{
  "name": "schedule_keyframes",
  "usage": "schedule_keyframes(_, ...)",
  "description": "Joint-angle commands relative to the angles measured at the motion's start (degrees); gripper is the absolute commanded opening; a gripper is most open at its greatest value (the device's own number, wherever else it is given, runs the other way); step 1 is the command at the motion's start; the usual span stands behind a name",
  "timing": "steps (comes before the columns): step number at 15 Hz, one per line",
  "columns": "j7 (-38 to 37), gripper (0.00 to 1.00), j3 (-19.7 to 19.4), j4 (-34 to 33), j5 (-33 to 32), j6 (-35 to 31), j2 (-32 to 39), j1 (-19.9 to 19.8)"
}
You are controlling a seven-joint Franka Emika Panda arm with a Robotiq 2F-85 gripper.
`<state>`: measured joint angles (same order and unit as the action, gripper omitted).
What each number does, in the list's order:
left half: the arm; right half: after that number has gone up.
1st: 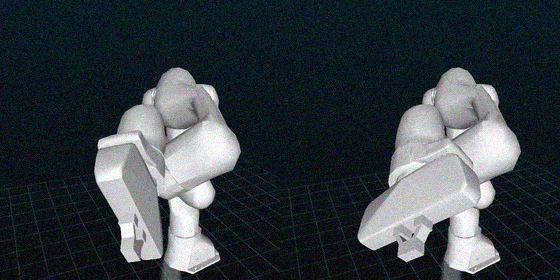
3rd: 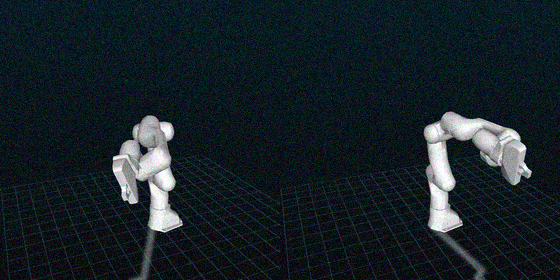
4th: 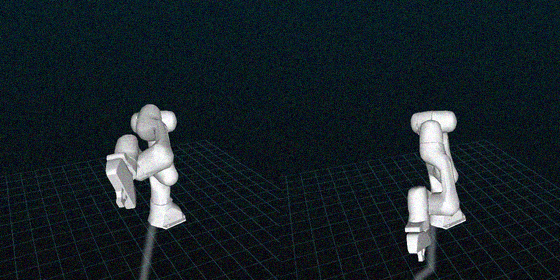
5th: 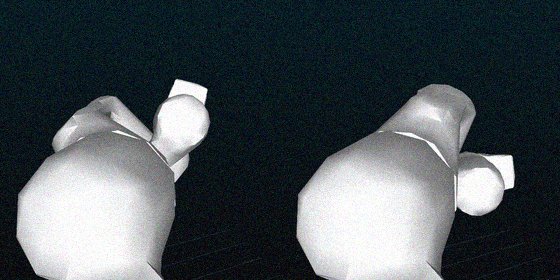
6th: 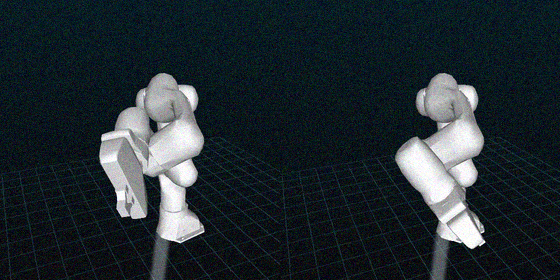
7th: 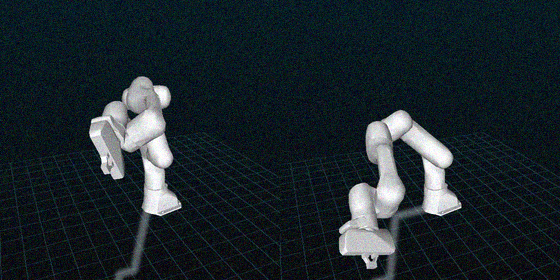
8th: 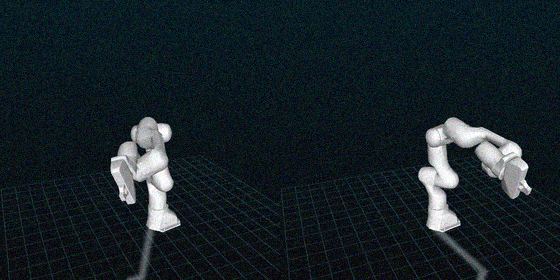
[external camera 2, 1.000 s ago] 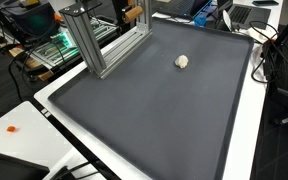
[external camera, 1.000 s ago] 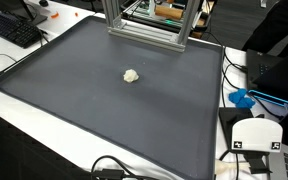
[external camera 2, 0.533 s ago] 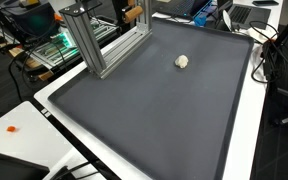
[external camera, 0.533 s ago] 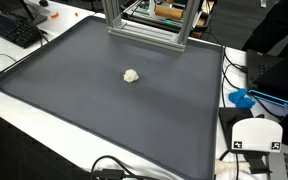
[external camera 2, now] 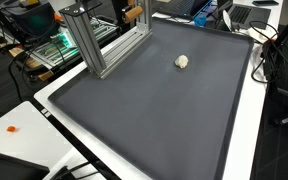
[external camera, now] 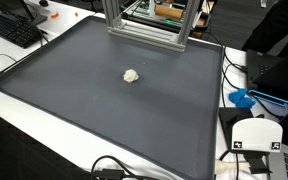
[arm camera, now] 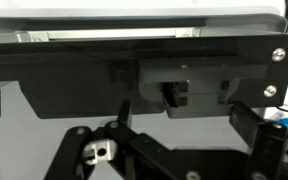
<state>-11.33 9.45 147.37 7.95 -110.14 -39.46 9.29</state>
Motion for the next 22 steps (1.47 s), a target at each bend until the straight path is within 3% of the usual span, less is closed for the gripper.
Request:
schedule_keyframes(1,-0.51,1.0,0.35,2.89,2.05,0.35,-3.63,0.25)
schedule_keyframes(22,-0.14,1.0,1.9,5.45,1.27,-0.24,-4.18,0.23)
